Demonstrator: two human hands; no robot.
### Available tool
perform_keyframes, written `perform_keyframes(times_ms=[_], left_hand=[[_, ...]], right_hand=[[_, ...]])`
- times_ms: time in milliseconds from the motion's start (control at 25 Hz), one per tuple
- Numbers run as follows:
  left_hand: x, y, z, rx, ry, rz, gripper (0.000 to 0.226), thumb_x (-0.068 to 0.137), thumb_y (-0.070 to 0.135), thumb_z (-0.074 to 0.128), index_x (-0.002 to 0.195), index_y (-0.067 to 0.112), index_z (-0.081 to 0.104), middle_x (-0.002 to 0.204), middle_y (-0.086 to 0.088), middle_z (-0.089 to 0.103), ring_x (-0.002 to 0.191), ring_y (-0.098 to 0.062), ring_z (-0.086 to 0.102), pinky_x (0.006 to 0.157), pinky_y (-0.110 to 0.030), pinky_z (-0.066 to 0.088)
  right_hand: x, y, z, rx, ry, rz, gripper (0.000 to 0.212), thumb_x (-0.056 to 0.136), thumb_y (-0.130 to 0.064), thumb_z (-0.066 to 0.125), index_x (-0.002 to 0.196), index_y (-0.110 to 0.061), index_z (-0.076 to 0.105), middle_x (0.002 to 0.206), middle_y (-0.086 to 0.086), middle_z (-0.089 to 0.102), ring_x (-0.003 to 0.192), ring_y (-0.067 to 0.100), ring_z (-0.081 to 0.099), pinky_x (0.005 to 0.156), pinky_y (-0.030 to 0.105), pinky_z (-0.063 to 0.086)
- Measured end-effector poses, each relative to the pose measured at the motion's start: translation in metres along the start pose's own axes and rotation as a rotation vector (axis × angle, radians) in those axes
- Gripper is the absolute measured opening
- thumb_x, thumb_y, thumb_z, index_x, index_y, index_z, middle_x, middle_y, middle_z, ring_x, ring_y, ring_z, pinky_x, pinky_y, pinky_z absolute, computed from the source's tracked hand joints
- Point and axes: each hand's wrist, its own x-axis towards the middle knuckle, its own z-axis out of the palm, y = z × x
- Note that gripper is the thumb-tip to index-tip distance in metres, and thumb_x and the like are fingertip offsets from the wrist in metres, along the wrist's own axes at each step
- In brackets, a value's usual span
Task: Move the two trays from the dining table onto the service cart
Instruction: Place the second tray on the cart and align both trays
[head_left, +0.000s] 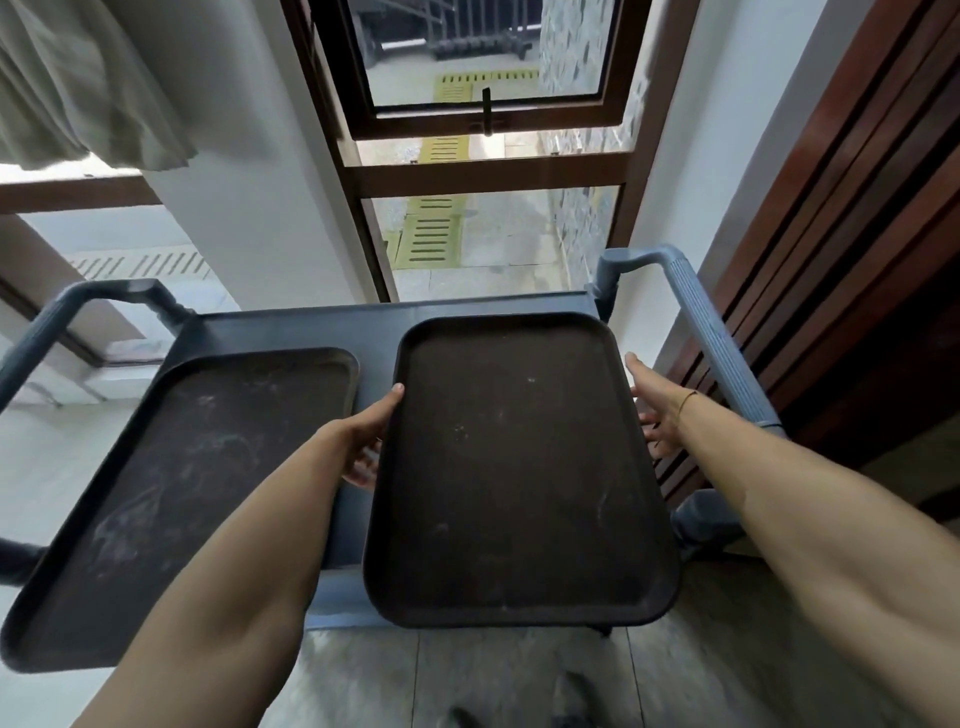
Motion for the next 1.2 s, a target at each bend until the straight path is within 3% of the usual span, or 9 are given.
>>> perform_keyframes(times_ms=[200,320,400,680,760,840,880,1040,1200], left_hand=[[0.010,-0.004,0.007,0.024,-0.010,-0.011,0.103,0.074,0.093,0.027,0.119,0.005,0.057,0.121,-0.016,0.057,0.106,-0.035,0.058,0.084,-0.045,0.050],[0.015,-0.006,0.009,0.027,-0.025,-0.015,0.103,0.075,0.092,0.027,0.121,0.004,0.056,0.121,-0.017,0.057,0.107,-0.036,0.058,0.080,-0.044,0.050],[0.018,-0.008,0.010,0.013,-0.035,-0.014,0.102,0.075,0.091,0.028,0.121,0.005,0.056,0.121,-0.017,0.057,0.107,-0.036,0.058,0.080,-0.045,0.051],[0.027,-0.013,0.011,0.003,-0.051,-0.023,0.101,0.074,0.091,0.029,0.119,0.006,0.057,0.116,-0.017,0.059,0.104,-0.034,0.060,0.078,-0.044,0.053],[0.027,-0.014,0.011,0.008,-0.048,-0.013,0.099,0.075,0.091,0.030,0.120,0.006,0.057,0.116,-0.016,0.059,0.104,-0.035,0.059,0.079,-0.044,0.053],[0.028,-0.015,0.011,0.006,-0.044,-0.001,0.099,0.077,0.090,0.030,0.122,0.006,0.056,0.117,-0.017,0.058,0.106,-0.036,0.059,0.085,-0.047,0.053],[0.027,-0.016,0.011,0.002,-0.042,0.006,0.098,0.077,0.089,0.029,0.122,0.006,0.056,0.118,-0.017,0.058,0.107,-0.036,0.059,0.089,-0.048,0.052],[0.021,-0.018,0.009,-0.020,-0.036,0.037,0.095,0.081,0.086,0.028,0.127,0.007,0.055,0.120,-0.016,0.059,0.110,-0.035,0.059,0.097,-0.051,0.050],[0.005,-0.023,0.009,-0.041,0.053,0.127,0.090,0.087,0.079,0.029,0.147,0.012,0.039,0.144,-0.014,0.046,0.121,-0.033,0.052,0.089,-0.046,0.048]], right_hand=[[0.005,0.008,0.007,-0.032,-0.010,0.009,0.073,0.077,-0.089,0.031,0.091,-0.022,0.058,0.095,0.010,0.059,0.082,0.027,0.056,0.055,0.040,0.043],[0.009,0.012,0.010,-0.042,0.018,0.007,0.067,0.080,-0.086,0.030,0.085,-0.024,0.054,0.089,0.008,0.058,0.078,0.025,0.055,0.053,0.037,0.042],[0.013,0.013,0.012,-0.036,0.027,0.000,0.068,0.082,-0.085,0.029,0.093,-0.024,0.057,0.090,0.005,0.059,0.081,0.023,0.056,0.055,0.035,0.042],[0.026,0.014,0.018,0.042,0.044,-0.003,0.075,0.087,-0.080,0.032,0.118,-0.015,0.054,0.106,0.007,0.060,0.098,0.027,0.055,0.084,0.042,0.043],[0.030,0.015,0.021,0.055,0.111,-0.028,0.077,0.092,-0.071,0.034,0.134,-0.008,0.051,0.124,0.010,0.059,0.110,0.030,0.055,0.095,0.043,0.043],[0.032,0.016,0.023,-0.004,0.224,-0.071,0.080,0.095,-0.064,0.036,0.149,-0.004,0.036,0.152,0.012,0.041,0.137,0.032,0.040,0.113,0.044,0.032],[0.031,0.017,0.024,-0.036,0.250,-0.092,0.080,0.096,-0.061,0.035,0.151,-0.003,0.032,0.156,0.013,0.035,0.142,0.032,0.034,0.116,0.045,0.029],[0.029,0.018,0.028,-0.139,0.280,-0.150,0.072,0.100,-0.055,0.035,0.145,0.000,0.041,0.150,0.019,0.043,0.136,0.038,0.042,0.113,0.048,0.034],[0.017,0.015,0.047,-0.534,0.405,-0.245,0.069,0.101,-0.054,0.027,0.143,-0.003,0.046,0.151,0.023,0.036,0.137,0.041,0.035,0.112,0.049,0.031]])
